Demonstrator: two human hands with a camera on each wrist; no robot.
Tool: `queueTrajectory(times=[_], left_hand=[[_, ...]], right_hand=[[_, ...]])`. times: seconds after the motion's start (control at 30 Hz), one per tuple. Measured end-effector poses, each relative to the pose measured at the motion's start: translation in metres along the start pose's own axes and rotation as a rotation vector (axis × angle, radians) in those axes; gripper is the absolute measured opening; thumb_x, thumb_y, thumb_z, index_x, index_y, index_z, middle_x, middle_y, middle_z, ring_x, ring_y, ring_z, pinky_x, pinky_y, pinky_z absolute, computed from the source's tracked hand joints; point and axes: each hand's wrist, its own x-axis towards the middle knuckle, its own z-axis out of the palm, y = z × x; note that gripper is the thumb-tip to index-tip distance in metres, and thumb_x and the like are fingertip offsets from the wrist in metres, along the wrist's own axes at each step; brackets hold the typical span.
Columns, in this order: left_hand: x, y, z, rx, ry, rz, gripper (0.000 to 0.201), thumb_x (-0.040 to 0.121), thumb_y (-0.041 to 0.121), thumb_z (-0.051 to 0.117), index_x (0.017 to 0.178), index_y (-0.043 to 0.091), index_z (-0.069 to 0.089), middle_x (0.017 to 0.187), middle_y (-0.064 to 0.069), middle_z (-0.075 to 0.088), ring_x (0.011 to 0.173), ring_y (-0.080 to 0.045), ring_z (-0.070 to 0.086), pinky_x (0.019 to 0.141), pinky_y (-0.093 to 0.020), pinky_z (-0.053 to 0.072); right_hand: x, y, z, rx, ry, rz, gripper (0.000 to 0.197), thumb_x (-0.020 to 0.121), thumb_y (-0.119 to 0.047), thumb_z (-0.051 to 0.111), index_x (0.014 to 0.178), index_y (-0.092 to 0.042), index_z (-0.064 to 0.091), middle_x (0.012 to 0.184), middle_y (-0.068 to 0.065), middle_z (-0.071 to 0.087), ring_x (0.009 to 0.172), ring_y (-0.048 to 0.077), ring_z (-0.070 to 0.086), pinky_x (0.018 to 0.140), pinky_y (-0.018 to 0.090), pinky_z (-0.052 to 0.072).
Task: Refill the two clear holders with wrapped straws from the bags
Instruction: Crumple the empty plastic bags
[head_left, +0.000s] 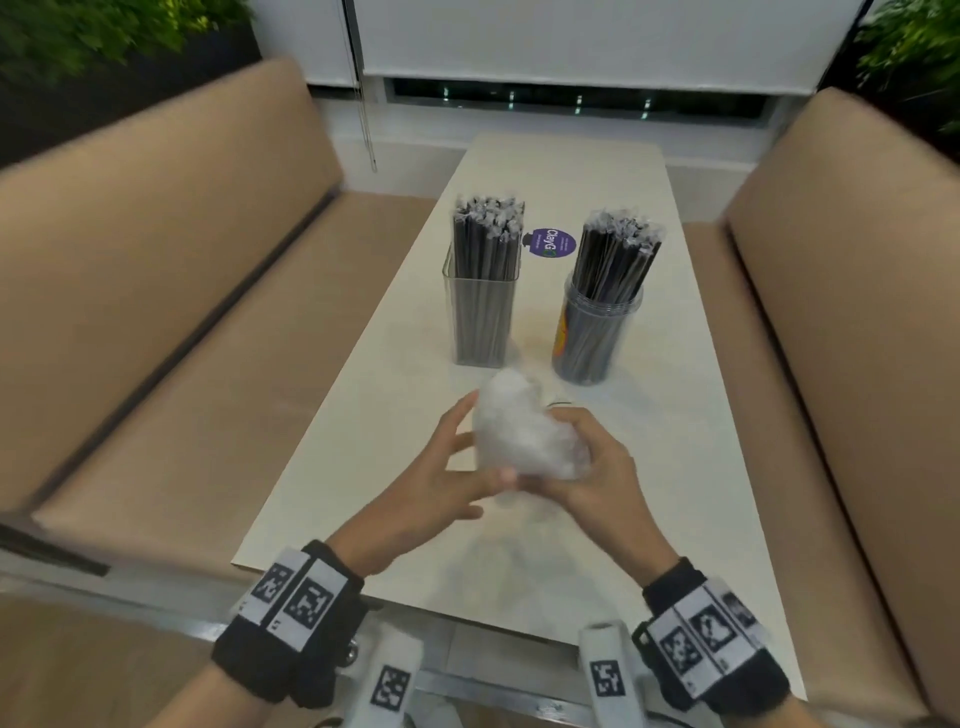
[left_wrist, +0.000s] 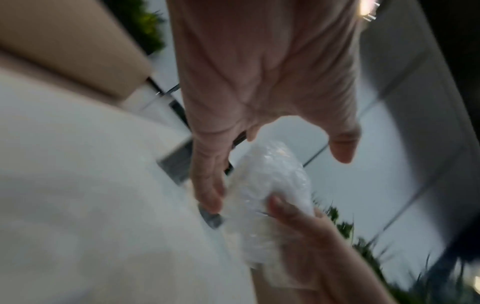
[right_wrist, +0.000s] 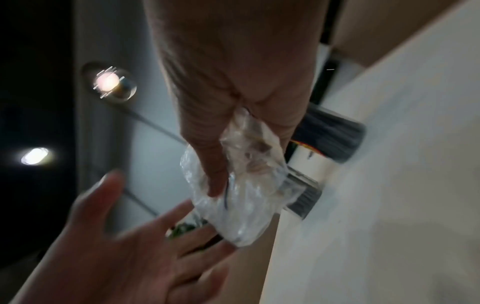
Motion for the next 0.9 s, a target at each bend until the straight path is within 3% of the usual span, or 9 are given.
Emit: queueTrajectory(times=[0.07,0.17,0.3,0.4,0.47,0.57,0.67,0.77,0.9], left_hand=[[0.006,0.001,0.017,-0.168,0.094,0.042,0.066,0.082,0.039,0.068,0.139,0.039,0.034,0.134,0.004,0.057,0.114,-0.011,0.063,0.088,-0.04,0.056],[0.013,0.001,0.028,-0.403,0.254,0.054,0.046,0.088,0.022,0.062,0.133,0.023,0.05,0.126,-0.01,0.065,0.114,-0.029,0.064,0.092,-0.047,0.053],[0.013,0.002,0.03,-0.563,0.214,-0.024,0.042,0.087,0.016,0.051,0.128,0.011,0.056,0.118,-0.018,0.068,0.105,-0.032,0.068,0.076,-0.037,0.058],[0.01,0.01,0.024,-0.608,0.156,-0.044,0.038,0.079,0.022,0.056,0.114,0.009,0.066,0.107,-0.018,0.073,0.095,-0.031,0.07,0.08,-0.041,0.057],[0.008,0.014,0.009,-0.554,0.159,-0.042,0.036,0.077,0.028,0.057,0.106,0.012,0.071,0.106,-0.014,0.074,0.097,-0.028,0.071,0.087,-0.041,0.054],[0.007,0.01,-0.034,-0.323,0.243,-0.074,0.042,0.082,0.051,0.05,0.112,0.025,0.067,0.11,-0.005,0.074,0.103,-0.02,0.069,0.091,-0.04,0.053],[0.008,-0.007,-0.1,0.052,0.332,-0.1,0.076,0.066,0.09,0.033,0.119,0.039,0.05,0.132,0.006,0.053,0.131,-0.018,0.044,0.11,-0.046,0.032],[-0.008,-0.025,-0.175,0.268,0.336,-0.098,0.066,0.07,0.086,0.023,0.121,0.048,0.038,0.129,0.009,0.041,0.132,-0.013,0.03,0.115,-0.045,0.022],[-0.049,-0.073,-0.278,0.251,0.309,-0.121,0.041,0.092,0.054,0.036,0.125,0.033,0.049,0.121,0.011,0.052,0.121,-0.011,0.045,0.103,-0.027,0.03]], right_hand=[[-0.005,-0.001,0.003,0.004,-0.131,-0.038,0.061,0.062,-0.01,0.09,0.113,-0.026,0.06,0.116,-0.014,0.064,0.102,-0.002,0.061,0.084,0.019,0.052],[-0.011,-0.005,-0.007,0.237,-0.309,-0.015,0.068,0.077,-0.011,0.079,0.134,-0.031,0.047,0.131,-0.012,0.056,0.118,0.008,0.058,0.098,0.031,0.051],[-0.011,-0.005,-0.009,0.437,-0.355,0.069,0.07,0.078,-0.02,0.075,0.137,-0.039,0.043,0.126,0.014,0.064,0.117,0.033,0.061,0.1,0.053,0.049],[-0.005,-0.004,0.005,0.46,-0.348,0.136,0.084,0.069,-0.033,0.085,0.139,-0.042,0.04,0.134,0.014,0.055,0.12,0.031,0.059,0.099,0.057,0.048],[0.001,-0.011,0.024,0.589,-0.482,0.206,0.078,0.077,-0.028,0.077,0.144,-0.03,0.037,0.141,0.014,0.052,0.125,0.029,0.057,0.096,0.053,0.052],[0.012,-0.03,0.065,0.58,-0.571,0.254,0.054,0.088,-0.023,0.062,0.138,-0.009,0.047,0.125,0.017,0.063,0.107,0.029,0.065,0.086,0.047,0.056],[0.028,-0.037,0.12,0.515,-0.492,0.234,0.037,0.094,-0.015,0.059,0.13,-0.005,0.057,0.121,0.021,0.066,0.103,0.033,0.065,0.088,0.051,0.051],[0.043,-0.038,0.186,0.389,-0.391,0.213,0.032,0.093,-0.012,0.061,0.124,-0.006,0.062,0.116,0.015,0.071,0.102,0.027,0.069,0.085,0.04,0.055],[0.067,-0.032,0.278,0.285,-0.265,0.268,0.032,0.09,-0.017,0.066,0.121,-0.01,0.064,0.111,0.008,0.074,0.099,0.021,0.071,0.087,0.04,0.057]])
